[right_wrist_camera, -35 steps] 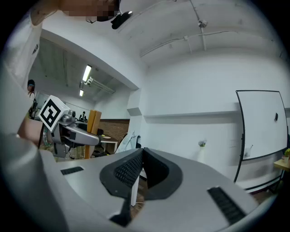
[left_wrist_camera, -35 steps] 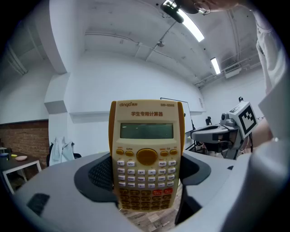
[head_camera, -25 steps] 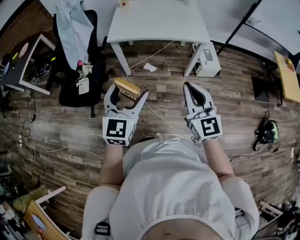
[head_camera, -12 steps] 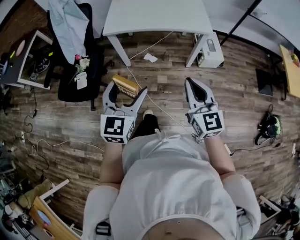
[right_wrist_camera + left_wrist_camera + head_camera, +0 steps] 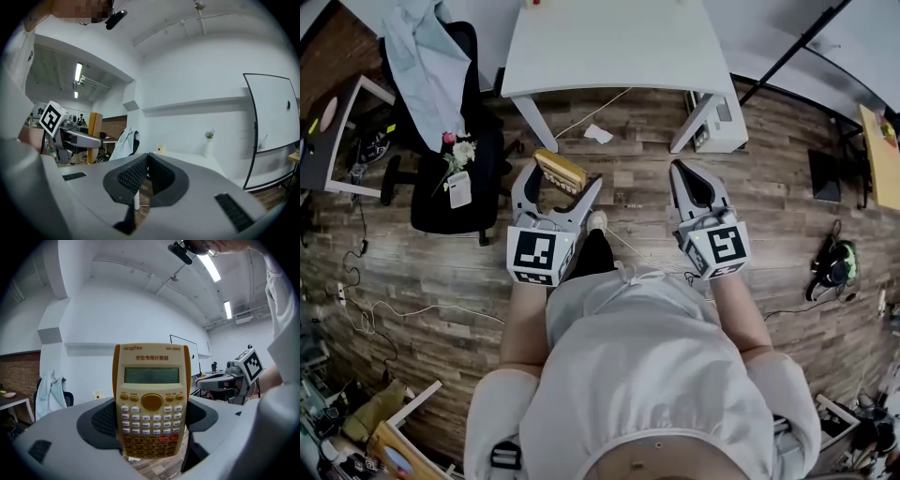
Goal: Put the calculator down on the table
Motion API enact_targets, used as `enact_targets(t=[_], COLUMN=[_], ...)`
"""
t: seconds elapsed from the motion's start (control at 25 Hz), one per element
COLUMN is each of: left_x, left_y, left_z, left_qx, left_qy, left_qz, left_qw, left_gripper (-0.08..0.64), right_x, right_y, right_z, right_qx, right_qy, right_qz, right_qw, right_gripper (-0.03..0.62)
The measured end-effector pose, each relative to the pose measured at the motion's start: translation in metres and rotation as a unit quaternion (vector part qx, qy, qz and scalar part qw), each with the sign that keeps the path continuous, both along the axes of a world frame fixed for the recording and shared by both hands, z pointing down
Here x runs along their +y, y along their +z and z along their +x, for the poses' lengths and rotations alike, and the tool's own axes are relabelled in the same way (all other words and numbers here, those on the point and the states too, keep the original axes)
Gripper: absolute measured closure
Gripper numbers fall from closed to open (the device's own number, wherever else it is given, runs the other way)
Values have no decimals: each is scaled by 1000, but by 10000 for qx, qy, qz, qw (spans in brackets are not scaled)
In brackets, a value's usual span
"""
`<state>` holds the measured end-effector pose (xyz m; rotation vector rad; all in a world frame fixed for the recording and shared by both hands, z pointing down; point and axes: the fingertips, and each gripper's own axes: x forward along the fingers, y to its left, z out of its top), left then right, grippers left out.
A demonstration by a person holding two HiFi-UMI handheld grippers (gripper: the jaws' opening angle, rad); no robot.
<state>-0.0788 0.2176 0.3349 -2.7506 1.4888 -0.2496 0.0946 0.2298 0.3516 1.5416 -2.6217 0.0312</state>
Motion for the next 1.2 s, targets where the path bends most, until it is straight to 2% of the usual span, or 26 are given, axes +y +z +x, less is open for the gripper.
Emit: enact_targets(t=[0.4,0.6,0.8,1.2], left_x=[-168,-233,-276,-380], left_y=[-5,2,19,51], left_z=[-53,-67,-69,-53], left_qx=[48,-19,-19,-83], left_qy=[185,287,342,182], left_qz=[-16,-53,-255,-611], left_qw=[9998,9996,9991,9979], left_gripper=[153,153,153,153], right_x=[-164,-229,-270,-382], right_y=[-10,-2,10,37], right_z=[-57,-70,-76,-59], right_qx=[230,218,314,334], right_qy=[112,231,206,68], right_qz=[108,-10,-152,-473], right_qw=[9996,9995,9992,9983], right_gripper=[588,588,588,587])
